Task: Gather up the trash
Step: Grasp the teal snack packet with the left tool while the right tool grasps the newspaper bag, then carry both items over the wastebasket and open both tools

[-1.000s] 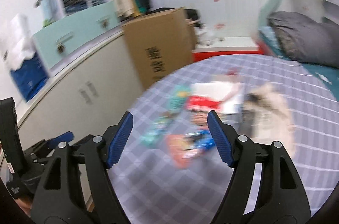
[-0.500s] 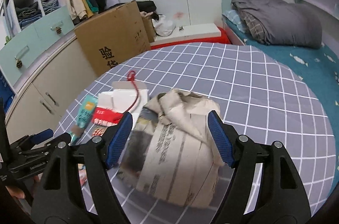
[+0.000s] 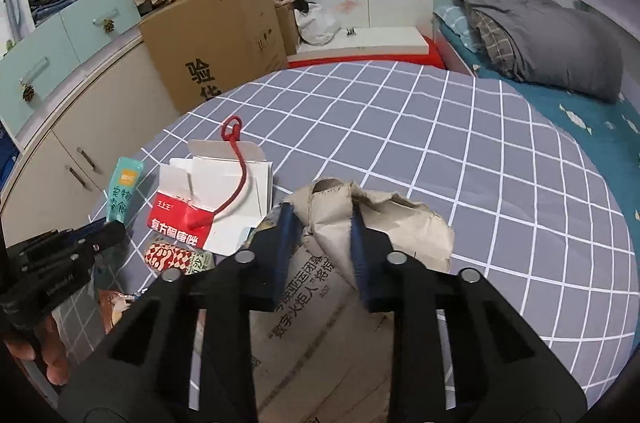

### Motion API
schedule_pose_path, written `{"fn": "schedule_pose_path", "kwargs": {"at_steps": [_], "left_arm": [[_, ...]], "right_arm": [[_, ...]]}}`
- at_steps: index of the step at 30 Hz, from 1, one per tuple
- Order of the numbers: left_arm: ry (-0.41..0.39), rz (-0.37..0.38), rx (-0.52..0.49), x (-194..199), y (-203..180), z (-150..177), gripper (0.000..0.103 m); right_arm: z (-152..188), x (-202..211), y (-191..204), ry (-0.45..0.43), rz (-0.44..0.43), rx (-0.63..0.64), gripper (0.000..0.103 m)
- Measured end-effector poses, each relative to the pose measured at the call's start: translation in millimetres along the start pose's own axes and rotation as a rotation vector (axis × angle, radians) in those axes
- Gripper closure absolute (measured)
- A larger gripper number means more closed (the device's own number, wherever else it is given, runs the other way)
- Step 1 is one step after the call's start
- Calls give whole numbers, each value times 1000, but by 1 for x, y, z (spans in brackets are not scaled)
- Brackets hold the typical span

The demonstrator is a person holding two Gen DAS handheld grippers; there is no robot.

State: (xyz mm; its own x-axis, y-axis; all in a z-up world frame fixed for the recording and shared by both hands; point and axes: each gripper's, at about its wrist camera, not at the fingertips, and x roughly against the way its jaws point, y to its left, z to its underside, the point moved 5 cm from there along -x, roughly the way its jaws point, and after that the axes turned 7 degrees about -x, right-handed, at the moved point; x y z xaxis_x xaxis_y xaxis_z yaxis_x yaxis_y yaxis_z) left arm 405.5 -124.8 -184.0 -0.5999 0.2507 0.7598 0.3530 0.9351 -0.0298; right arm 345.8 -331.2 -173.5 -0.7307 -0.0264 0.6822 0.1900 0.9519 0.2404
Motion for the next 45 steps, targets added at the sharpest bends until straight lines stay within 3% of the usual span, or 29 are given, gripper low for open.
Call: {"fn": "schedule_pose_path", "kwargs": {"at_steps": [12,16,23,28,34,38,45], "left_arm": [[-133,44,47,75,15,-2,84],[-179,46,54,108,26,4,84],[-225,23,109,156,68,27,84],[-232,-30,183,181,123,62,84],[-189,-114,274,178,190,117,84],[-131,-141,359,160,235,158,84],[-26,-131,480,110,284,218,84]], "right_arm": [[-26,95,25,-170,-5,63,84],[-28,126,61,-216,-50,102,84],[-7,142,157,-204,-182,213,84],[30,125,236,-132,-287,289,84],[90,88,320,-11,-375,384,84],[137,53,364,69,-383,445,84],[201,-22,397,219,-355,465,84]]}}
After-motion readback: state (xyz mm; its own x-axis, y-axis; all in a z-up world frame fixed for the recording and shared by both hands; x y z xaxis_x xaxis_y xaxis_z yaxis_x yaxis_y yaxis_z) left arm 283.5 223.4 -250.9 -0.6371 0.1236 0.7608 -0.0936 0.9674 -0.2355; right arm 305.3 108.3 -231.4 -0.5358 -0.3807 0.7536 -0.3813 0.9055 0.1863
